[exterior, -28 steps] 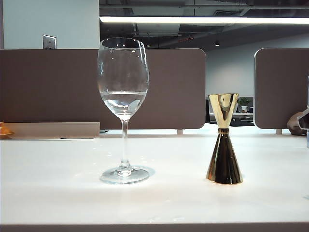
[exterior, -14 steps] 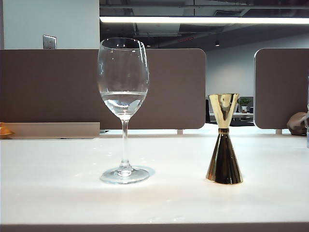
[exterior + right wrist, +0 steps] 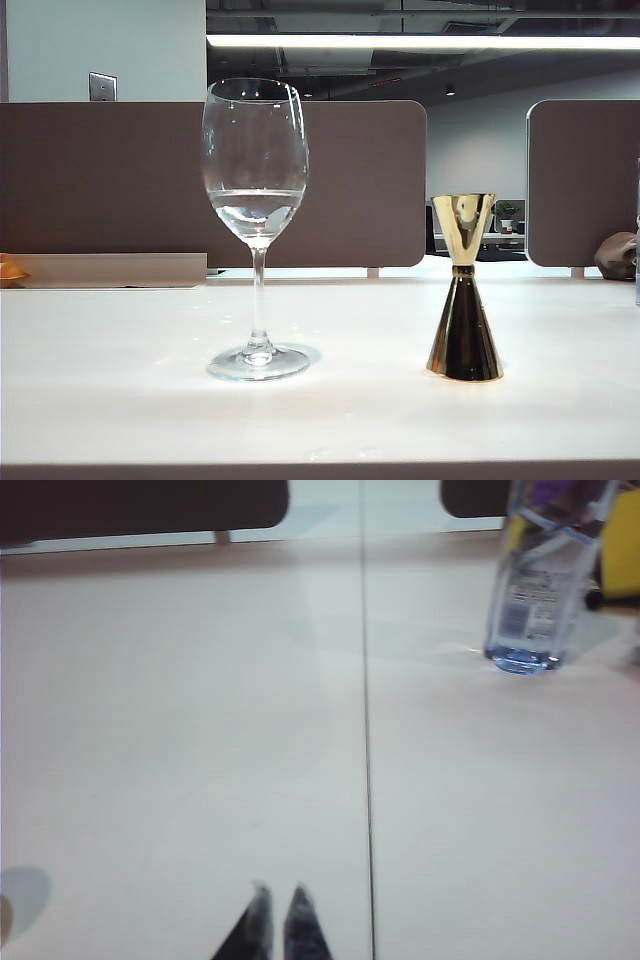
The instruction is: Pick up the jigger and pour the water inside into the glass.
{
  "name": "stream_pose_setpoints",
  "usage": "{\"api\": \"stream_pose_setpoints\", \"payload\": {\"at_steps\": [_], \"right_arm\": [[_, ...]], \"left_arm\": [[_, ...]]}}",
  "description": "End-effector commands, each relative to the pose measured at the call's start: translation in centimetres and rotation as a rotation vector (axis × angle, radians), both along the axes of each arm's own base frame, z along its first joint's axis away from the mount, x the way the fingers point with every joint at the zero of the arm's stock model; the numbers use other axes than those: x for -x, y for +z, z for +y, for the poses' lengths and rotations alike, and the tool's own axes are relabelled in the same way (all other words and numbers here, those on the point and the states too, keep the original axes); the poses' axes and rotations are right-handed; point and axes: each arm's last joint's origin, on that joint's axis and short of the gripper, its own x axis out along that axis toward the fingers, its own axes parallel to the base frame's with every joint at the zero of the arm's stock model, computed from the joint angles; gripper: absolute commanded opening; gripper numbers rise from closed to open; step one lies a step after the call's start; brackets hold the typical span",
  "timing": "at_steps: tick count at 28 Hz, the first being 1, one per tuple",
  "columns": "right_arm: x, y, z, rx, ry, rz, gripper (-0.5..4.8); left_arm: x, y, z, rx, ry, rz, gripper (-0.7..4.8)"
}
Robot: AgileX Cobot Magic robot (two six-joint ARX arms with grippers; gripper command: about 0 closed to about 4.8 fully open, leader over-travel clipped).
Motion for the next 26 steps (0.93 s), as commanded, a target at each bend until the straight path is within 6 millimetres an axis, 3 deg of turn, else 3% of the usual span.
{"api": "stream_pose_setpoints", "payload": {"at_steps": [1,26], "right_arm": [[-0.08,-0.08,-0.17,-0.003,-0.019,-0.010,0.27],[-0.08,-0.08,-0.16,-0.004,-0.016,-0.010,0.27]], "left_arm": [[-0.06,-0.05,0.50,-0.003,0.051,-0.006,-0.02],[-0.13,-0.09,0.68,-0.003,0.069,-0.019,-0.02]]}}
